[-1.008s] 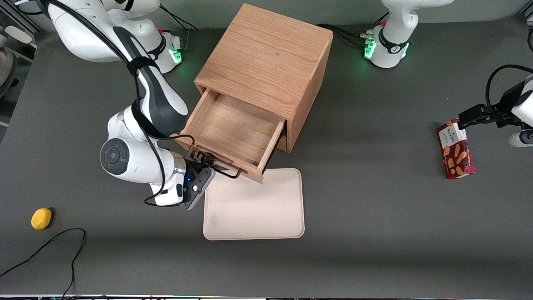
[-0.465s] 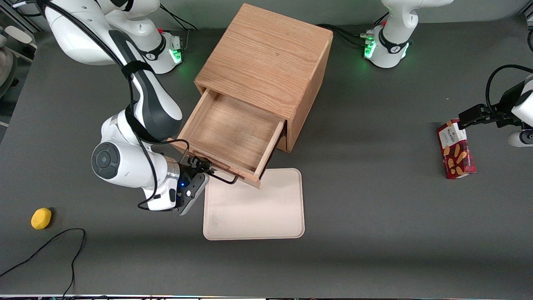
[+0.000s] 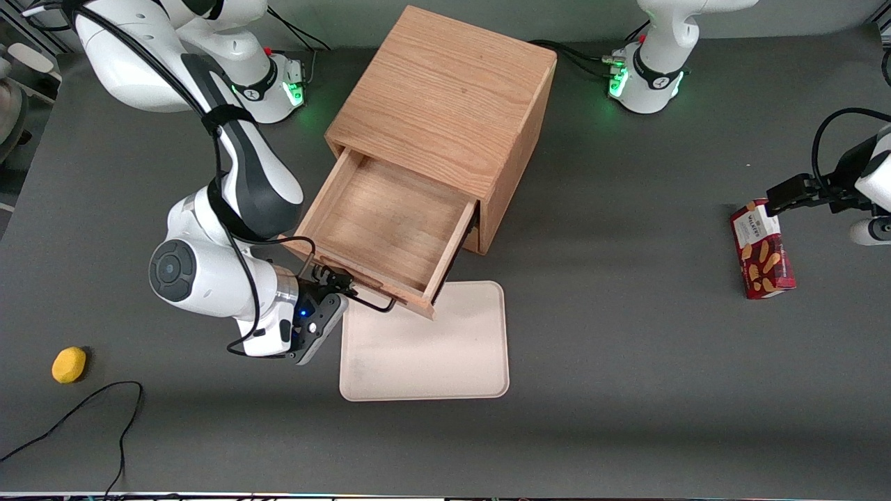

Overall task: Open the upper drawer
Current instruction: 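Keep pulling the drawer further out over the white tray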

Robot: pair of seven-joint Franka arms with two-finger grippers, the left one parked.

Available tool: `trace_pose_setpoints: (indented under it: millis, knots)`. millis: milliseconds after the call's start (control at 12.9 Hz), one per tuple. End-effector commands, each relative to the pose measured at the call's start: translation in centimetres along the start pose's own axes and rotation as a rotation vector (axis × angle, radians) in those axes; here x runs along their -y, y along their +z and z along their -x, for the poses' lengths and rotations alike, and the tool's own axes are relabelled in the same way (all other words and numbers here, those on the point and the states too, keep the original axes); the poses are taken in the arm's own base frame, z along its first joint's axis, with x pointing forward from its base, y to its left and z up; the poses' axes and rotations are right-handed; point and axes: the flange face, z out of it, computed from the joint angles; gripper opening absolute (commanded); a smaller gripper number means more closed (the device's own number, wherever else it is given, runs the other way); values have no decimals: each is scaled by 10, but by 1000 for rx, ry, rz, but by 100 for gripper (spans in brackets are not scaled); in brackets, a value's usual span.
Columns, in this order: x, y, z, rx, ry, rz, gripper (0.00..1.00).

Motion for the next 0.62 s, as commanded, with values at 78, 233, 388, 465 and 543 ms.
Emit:
trace_pose_setpoints:
  millis: [78, 233, 388, 465, 543]
  knots:
    - [-18, -7, -1, -32, -5, 10, 100]
    - [-27, -9, 3, -39, 10, 13, 100]
    - [-29, -8, 3, -41, 12, 14, 100]
    - [-31, -9, 4, -41, 16, 17, 100]
    - [-32, -10, 4, -48, 17, 22, 100]
